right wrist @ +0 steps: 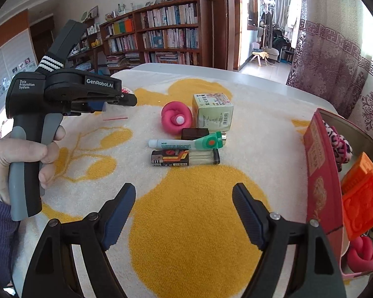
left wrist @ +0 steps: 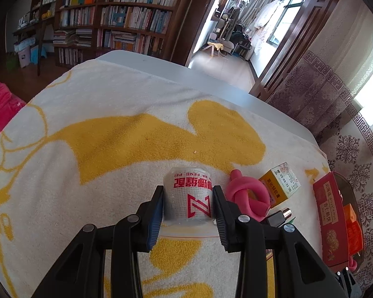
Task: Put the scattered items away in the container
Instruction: 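Grasp the white tape roll with left tool while right tool grasps the lighter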
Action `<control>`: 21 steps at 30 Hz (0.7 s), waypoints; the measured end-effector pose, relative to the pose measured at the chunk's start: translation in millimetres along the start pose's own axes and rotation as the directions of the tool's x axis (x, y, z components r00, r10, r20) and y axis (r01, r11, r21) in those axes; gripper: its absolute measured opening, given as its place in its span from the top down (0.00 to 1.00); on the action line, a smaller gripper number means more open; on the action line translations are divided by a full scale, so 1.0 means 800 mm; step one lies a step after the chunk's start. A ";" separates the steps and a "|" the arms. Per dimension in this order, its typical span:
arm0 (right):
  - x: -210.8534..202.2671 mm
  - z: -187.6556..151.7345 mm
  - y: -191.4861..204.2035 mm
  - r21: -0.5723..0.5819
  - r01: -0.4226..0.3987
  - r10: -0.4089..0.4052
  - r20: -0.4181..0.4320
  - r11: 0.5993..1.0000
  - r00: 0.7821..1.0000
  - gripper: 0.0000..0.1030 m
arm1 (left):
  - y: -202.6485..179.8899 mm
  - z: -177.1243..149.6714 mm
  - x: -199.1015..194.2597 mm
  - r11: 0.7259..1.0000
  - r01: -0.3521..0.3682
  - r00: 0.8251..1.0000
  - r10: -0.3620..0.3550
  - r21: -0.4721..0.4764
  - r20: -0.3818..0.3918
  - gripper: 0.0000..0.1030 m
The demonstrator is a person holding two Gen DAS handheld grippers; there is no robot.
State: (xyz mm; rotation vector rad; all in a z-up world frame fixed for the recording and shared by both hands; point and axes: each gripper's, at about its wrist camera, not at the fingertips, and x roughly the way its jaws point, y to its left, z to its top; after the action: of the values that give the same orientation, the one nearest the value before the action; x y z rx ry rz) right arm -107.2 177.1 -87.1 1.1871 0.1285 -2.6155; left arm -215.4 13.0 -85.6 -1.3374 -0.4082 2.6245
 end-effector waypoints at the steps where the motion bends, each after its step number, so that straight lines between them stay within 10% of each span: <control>1: 0.006 0.002 0.006 -0.023 0.002 -0.003 -0.028 1.000 1.000 0.19 | -0.002 -0.001 -0.001 1.000 0.003 1.000 -0.003 0.005 0.001 0.62; 21: 0.081 0.044 -0.014 -0.025 -0.014 0.010 -0.131 1.000 0.991 0.18 | -0.007 -0.007 0.006 1.000 0.021 0.999 -0.021 0.009 -0.024 0.62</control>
State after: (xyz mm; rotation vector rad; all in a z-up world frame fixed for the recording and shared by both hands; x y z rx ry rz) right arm -176.4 168.2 -112.9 1.3455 0.1792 -2.5174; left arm -213.8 20.6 -90.7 -1.3533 -0.4042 2.5879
